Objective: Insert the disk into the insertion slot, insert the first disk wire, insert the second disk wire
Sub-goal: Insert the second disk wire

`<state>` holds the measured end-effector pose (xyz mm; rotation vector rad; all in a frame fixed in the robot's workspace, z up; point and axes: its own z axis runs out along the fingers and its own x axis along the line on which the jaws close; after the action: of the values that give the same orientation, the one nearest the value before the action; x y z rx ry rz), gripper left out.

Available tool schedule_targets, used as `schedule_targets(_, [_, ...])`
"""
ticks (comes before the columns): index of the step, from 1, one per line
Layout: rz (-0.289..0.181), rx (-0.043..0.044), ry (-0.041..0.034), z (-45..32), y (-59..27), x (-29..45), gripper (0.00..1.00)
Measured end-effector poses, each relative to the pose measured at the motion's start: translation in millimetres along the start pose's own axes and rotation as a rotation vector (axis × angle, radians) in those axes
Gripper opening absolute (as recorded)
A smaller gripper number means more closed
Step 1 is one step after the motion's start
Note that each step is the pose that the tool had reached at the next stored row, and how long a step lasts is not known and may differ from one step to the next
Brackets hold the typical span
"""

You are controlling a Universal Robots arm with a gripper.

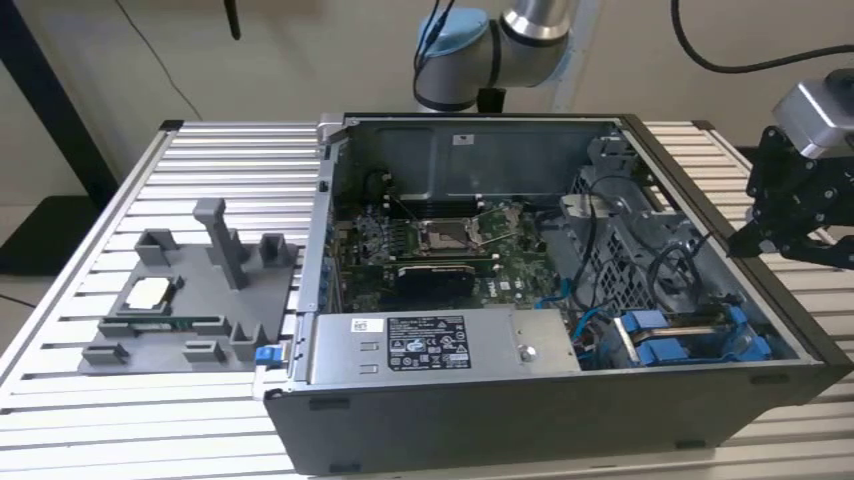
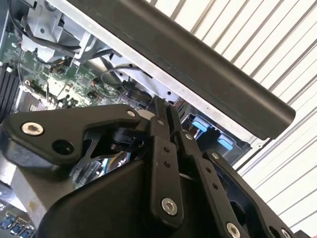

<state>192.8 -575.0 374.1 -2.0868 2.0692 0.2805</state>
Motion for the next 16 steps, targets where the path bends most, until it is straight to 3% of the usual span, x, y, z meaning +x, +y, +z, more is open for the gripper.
schedule_targets(7, [0.0, 0.0, -0.0001, -8.1, 10.0, -0.9, 0.16])
schedule_targets(13, [0.0, 0.0003, 0.0014, -13.0, 27.5, 0.6, 0.16])
schedule_targets(16, [-0.001, 0.0032, 0.0136, -13.2, 38.3, 1.4, 0.16])
